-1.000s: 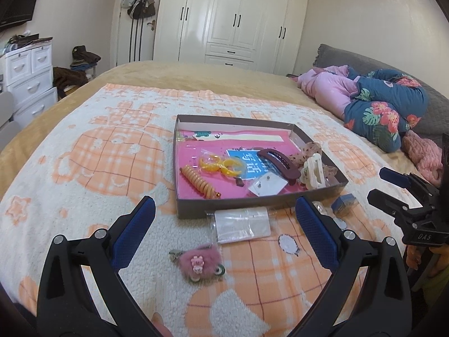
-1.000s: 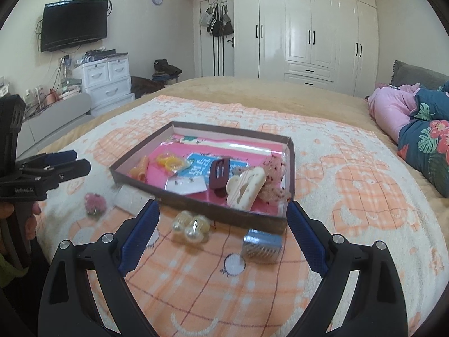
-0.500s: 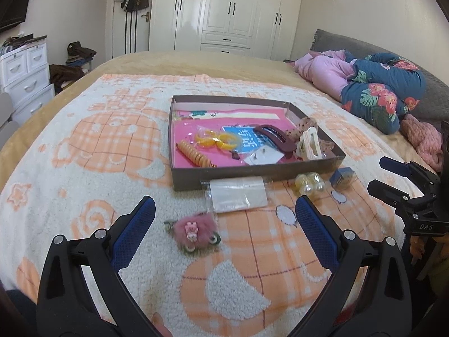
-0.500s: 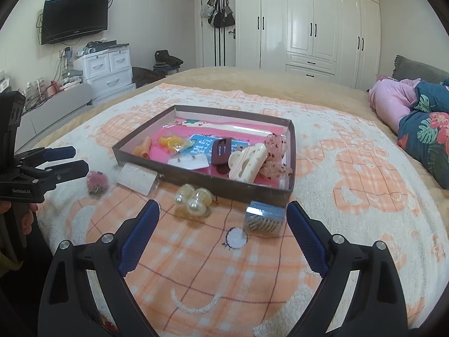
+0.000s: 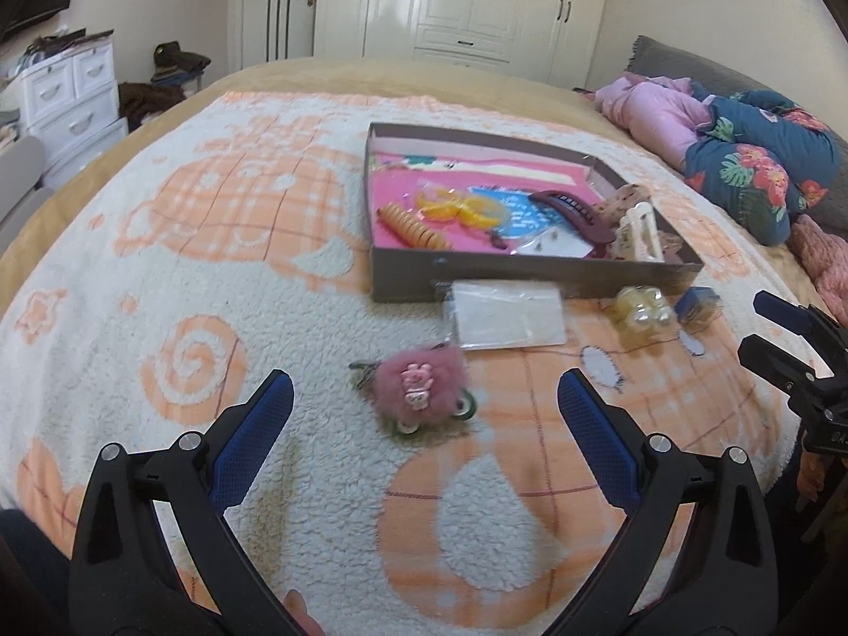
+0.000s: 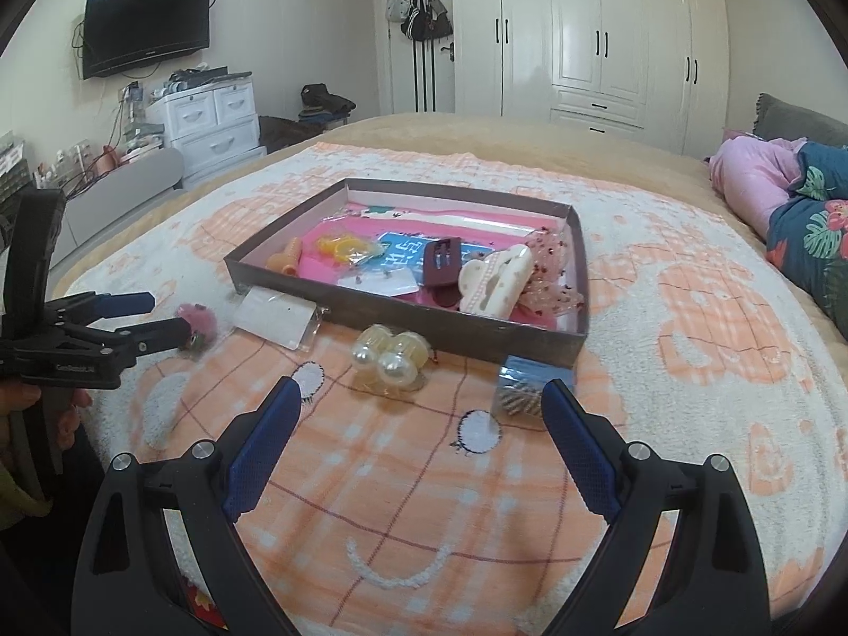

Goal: Organize jewelry
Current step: 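Withdraw both grippers from the tray toward the pink pompom keychain and pearl clip, then grasp the pink pompom keychain with the left gripper while the right grasps the clear pearl clip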

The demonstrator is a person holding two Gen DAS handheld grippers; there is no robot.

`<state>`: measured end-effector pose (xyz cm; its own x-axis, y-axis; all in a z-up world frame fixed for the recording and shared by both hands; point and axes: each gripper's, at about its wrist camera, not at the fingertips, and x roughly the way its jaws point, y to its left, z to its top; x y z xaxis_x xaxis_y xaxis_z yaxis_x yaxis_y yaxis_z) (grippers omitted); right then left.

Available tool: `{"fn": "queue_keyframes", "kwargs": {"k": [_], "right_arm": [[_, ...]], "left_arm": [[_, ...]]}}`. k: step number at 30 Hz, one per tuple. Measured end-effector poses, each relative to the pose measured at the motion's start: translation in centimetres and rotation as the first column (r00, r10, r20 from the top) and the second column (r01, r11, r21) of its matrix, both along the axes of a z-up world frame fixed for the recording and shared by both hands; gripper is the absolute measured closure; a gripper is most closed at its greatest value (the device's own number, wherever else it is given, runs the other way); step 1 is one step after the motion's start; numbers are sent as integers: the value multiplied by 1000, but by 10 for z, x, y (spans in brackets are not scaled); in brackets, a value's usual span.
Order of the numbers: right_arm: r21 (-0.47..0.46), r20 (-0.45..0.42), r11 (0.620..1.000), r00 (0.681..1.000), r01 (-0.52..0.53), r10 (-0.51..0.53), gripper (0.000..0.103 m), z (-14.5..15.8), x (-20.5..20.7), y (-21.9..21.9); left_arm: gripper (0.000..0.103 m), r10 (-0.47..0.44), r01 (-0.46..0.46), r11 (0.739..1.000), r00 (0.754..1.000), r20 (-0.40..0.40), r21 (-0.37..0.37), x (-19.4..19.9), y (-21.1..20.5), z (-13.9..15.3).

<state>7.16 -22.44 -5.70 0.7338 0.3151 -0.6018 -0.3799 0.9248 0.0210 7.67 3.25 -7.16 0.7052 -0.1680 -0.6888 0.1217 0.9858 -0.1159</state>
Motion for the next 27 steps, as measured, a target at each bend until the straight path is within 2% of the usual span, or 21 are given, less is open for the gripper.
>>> {"fn": "queue_keyframes", "kwargs": {"k": [11, 14, 16, 19, 24, 27], "right_arm": [[-22, -42, 999, 999, -28, 27, 14, -17, 20, 31], [-25, -48, 999, 999, -21, 19, 14, -18, 28, 35], [-23, -57, 1000, 998, -14, 12, 14, -20, 34, 37], [-25, -89, 1000, 996, -9, 7, 22, -24, 46, 44], [-35, -134, 999, 991, 7, -12, 33, -33, 63, 52], [-40, -161, 999, 986, 22, -29, 49, -42, 68, 54]], "left_arm": [[13, 8, -9, 1000, 1000, -15, -23, 8, 6, -11], [20, -2, 2, 1000, 1000, -16, -30, 10, 4, -12], [31, -10, 9, 999, 1000, -22, -36, 12, 3, -13], [43, -21, 20, 999, 999, -32, -33, 13, 1, -16], [52, -23, 22, 999, 999, -38, -32, 15, -1, -18], [63, -13, 12, 999, 999, -39, -30, 17, 1, -19]]}}
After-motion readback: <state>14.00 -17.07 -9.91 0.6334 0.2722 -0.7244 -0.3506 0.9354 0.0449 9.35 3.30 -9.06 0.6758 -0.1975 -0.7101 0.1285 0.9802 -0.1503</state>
